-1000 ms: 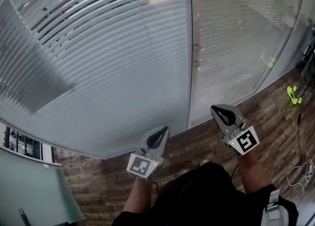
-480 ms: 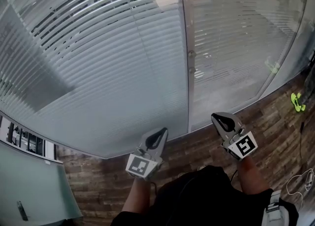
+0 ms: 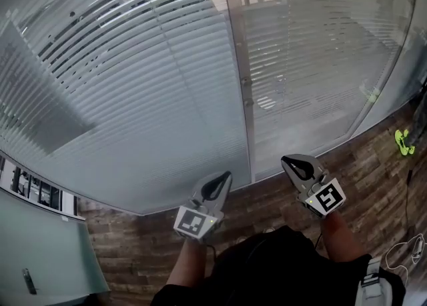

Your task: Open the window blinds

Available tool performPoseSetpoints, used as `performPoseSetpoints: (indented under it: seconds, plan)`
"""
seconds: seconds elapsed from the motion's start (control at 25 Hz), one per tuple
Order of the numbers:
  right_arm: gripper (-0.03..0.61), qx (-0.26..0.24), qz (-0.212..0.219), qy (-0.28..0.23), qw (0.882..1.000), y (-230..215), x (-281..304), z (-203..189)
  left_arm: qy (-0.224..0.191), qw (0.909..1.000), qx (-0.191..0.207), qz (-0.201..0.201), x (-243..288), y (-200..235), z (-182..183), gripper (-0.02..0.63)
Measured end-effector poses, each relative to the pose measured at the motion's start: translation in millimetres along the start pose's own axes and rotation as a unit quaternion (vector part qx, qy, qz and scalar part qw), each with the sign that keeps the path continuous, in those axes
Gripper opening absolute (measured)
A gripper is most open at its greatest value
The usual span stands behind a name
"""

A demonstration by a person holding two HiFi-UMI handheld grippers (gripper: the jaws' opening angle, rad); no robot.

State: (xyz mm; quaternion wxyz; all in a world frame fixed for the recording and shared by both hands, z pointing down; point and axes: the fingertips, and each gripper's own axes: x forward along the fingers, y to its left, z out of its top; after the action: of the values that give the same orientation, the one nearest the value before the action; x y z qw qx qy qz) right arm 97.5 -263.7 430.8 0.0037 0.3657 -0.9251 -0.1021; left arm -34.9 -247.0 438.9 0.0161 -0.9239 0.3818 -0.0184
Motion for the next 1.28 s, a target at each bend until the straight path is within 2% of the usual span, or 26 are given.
performPoseSetpoints:
  seconds: [0.28,0.44,0.64,0.84,1.0,1.16,1.28]
  plan:
    - [0.006,0.009,0.010,0.014,1.000,-15,-4,-5,0.007,1.0000,-0.004,-0.005,20,-11,-2,0.003]
    - [0.006,0.013,0.011,0.002,1.000,-28,-6,-4,-0.001,1.0000,0.006,0.000,31,-11,0,0.003]
    - [0.006,0.011,0.017,0.013,1.000,-38,-10,-4,0.005,1.0000,-0.003,0.003,46,-18,2,0.004]
    - [0.006,0.007,0.022,-0.007,1.000,-49,-12,-1,0.008,1.0000,0.003,0.003,60,-25,-1,0.003]
    - [0.006,0.018,0.017,0.003,1.000,-62,-21,-9,0.009,0.9999,0.008,0.006,71,-31,-2,0.004]
    - [0.006,0.008,0.023,-0.021,0.999,-67,-23,-4,0.010,0.9998,0.014,0.009,79,-35,-3,0.004]
    - [0.006,0.011,0.026,-0.014,0.999,-70,-26,-9,0.006,0.9997,0.023,0.010,85,-35,-6,0.003]
